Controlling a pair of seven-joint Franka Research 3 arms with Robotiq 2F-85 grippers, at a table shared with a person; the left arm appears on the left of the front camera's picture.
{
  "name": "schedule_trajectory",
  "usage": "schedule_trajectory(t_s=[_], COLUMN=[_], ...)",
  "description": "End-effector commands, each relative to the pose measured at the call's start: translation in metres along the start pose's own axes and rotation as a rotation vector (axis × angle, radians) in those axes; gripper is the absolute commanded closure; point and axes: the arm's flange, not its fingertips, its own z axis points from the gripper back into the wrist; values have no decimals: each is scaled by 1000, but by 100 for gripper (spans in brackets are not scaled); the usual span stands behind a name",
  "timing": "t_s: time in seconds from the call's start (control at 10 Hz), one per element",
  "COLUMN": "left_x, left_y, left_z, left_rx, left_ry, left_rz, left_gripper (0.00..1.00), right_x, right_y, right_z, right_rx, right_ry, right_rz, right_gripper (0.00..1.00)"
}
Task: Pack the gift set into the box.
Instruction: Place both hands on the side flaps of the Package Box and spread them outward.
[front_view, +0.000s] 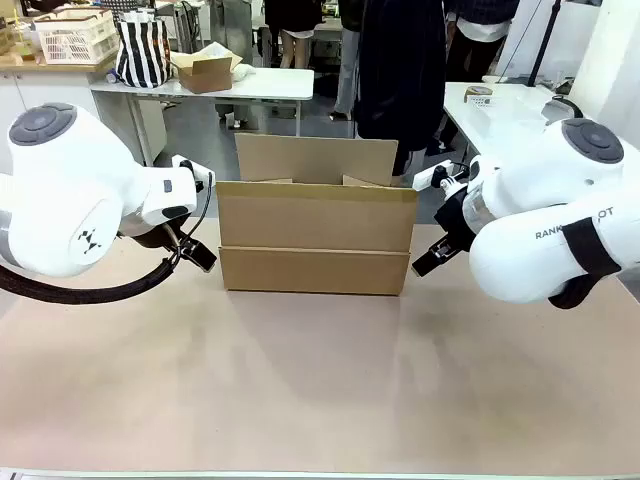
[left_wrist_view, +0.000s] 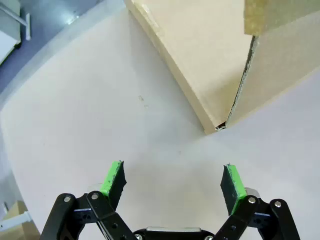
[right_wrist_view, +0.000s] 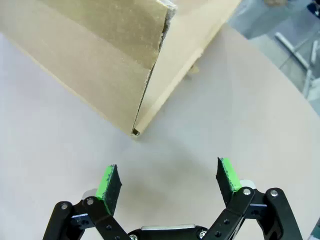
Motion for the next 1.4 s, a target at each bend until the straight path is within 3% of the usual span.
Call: schedule_trajectory(t_s=[0.0,1.3], left_x=[0,0], left_y=[0,0], left_z=[0,0], left_rx=[0,0], left_ry=[0,0], left_rz=[0,0], left_gripper=[0,0], right_x=[0,0], right_y=[0,0], right_z=[0,0], right_rx=[0,0], right_ry=[0,0], right_rz=[0,0], right_gripper=[0,0])
